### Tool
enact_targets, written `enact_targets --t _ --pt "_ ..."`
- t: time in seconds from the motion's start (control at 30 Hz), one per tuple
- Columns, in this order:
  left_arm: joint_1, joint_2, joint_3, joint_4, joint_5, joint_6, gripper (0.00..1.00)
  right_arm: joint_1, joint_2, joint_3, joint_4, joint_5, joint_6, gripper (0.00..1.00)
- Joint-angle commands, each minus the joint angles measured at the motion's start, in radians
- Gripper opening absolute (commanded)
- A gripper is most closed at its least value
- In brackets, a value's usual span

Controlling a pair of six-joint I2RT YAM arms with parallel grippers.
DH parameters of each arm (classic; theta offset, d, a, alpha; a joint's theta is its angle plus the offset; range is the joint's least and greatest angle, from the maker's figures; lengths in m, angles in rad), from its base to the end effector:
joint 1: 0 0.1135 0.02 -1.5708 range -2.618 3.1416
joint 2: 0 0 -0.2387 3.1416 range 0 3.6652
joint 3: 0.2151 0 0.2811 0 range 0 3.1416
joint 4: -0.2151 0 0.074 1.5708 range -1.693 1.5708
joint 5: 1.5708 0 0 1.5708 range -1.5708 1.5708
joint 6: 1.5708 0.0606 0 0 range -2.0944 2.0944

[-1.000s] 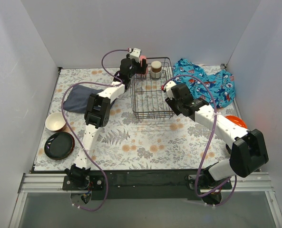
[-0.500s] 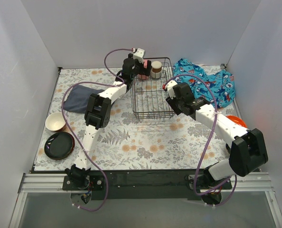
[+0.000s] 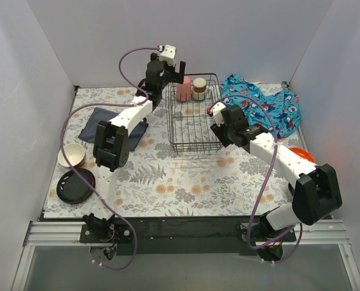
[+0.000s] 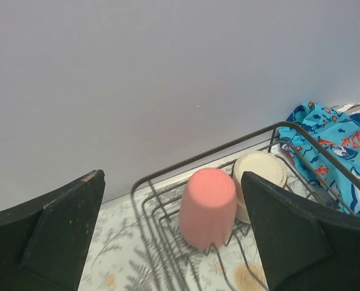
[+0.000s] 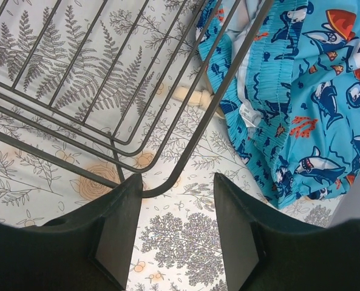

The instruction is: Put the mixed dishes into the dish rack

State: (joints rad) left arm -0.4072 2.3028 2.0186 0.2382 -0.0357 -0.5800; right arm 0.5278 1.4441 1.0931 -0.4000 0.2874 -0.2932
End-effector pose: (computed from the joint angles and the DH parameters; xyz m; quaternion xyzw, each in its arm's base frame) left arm 0.5466 -0.2334 0.2655 -0.0747 0.7193 -0.3158 0.6142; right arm 0.3239 0.1689 0.2221 -0.3099 0.8551 -0.0843 0.4071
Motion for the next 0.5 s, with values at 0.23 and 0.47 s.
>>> enact_targets --t 0.23,0.47 --pt "0.148 -0.552 -0.377 -0.546 0.011 0.069 0.94 -0.057 0.099 0.229 0.012 -0.146 0.083 0.68" --pt "0.217 -0.752 -0.596 -0.868 -0.052 0.107 0.9 -0.072 0.121 0.321 -0.059 -0.332 0.091 0.76"
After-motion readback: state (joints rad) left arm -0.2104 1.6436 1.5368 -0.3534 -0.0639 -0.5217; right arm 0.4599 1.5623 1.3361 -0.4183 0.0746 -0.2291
